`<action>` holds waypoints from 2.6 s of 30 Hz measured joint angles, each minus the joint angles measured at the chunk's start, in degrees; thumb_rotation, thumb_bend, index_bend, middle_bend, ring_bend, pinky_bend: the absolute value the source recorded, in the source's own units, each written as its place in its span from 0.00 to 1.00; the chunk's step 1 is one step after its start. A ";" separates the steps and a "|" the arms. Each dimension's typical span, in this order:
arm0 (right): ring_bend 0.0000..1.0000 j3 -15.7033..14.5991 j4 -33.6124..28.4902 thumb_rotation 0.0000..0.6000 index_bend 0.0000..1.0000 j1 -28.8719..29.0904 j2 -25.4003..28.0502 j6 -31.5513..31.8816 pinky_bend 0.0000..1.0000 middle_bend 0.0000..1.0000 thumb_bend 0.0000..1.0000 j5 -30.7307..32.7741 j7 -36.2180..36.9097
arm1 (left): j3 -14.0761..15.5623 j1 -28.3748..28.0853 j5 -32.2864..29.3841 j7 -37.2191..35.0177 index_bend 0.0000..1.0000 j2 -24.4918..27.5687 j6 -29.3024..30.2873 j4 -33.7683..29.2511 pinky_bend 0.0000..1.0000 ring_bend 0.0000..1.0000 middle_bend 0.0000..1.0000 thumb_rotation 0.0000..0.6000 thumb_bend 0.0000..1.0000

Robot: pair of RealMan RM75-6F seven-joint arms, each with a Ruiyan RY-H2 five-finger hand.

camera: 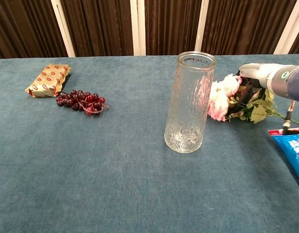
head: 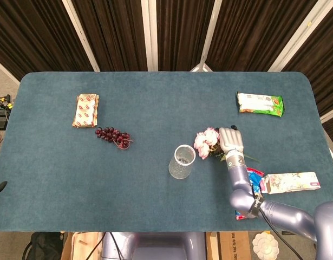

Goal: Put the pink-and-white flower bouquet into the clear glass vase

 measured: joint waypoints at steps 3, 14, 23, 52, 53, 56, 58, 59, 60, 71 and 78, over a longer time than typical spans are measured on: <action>0.56 0.61 -0.36 1.00 0.49 -0.67 0.68 -0.60 0.12 0.48 0.27 -3.32 3.54 | -0.11 -0.07 -0.23 -0.09 0.10 -0.03 -0.13 -0.03 0.00 0.00 0.00 1.00 0.19; 0.56 5.07 -3.02 1.00 0.50 -2.99 8.10 -3.61 0.12 0.48 0.30 -10.86 15.09 | -0.22 -0.12 -0.43 0.29 0.10 -0.30 -0.03 -0.12 0.00 0.00 0.00 1.00 0.19; 0.56 16.69 -10.04 1.00 0.55 -5.80 15.51 -4.89 0.10 0.49 0.30 -15.40 33.10 | -0.22 -0.18 -0.35 0.77 0.10 -0.64 0.07 -0.19 0.00 0.00 0.00 1.00 0.19; 0.56 35.68 -49.33 1.00 0.55 -3.40 17.90 28.51 0.09 0.49 0.31 5.35 41.38 | -0.18 -0.32 2.53 -3.30 0.10 -1.17 1.99 1.51 0.00 0.00 0.00 1.00 0.19; 0.56 35.18 -49.49 1.00 0.55 -3.31 17.58 28.78 0.09 0.49 0.31 5.22 41.37 | -0.32 -0.26 2.81 -4.12 0.10 -1.21 2.53 1.83 0.00 0.00 0.00 1.00 0.19; 0.56 33.89 -49.35 1.00 0.55 -2.91 16.25 29.33 0.09 0.49 0.31 4.57 41.67 | -0.75 -0.01 3.74 -7.21 0.10 -1.47 4.35 3.20 0.00 0.00 0.00 1.00 0.19; 0.56 33.10 -49.12 1.00 0.55 -2.56 15.64 29.68 0.09 0.49 0.32 3.86 41.60 | -1.05 0.27 4.06 -8.96 0.10 -1.64 5.47 4.34 0.00 0.00 0.00 1.00 0.19; 0.56 32.84 -49.06 1.00 0.55 -2.43 15.34 29.90 0.09 0.49 0.32 3.60 41.59 | -1.18 0.39 4.09 -9.39 0.10 -1.70 5.75 4.73 0.00 0.00 0.00 1.00 0.19; 0.56 32.58 -49.02 1.00 0.55 -2.22 14.90 30.23 0.09 0.49 0.32 3.36 41.59 | -1.29 0.50 4.07 -9.60 0.10 -1.76 5.85 4.93 0.00 0.00 0.00 1.00 0.19; 0.56 31.46 -50.02 1.00 0.55 -1.29 12.46 33.71 0.09 0.49 0.32 2.11 41.02 | -1.21 0.46 3.91 -8.95 0.10 -1.87 5.51 4.53 0.00 0.00 0.00 1.00 0.19; 0.56 29.08 -51.60 1.00 0.55 -4.15 12.19 33.75 0.09 0.49 0.32 -0.16 42.22 | -1.09 0.42 3.86 -8.22 0.10 -2.01 5.29 4.25 0.00 0.00 0.00 1.00 0.19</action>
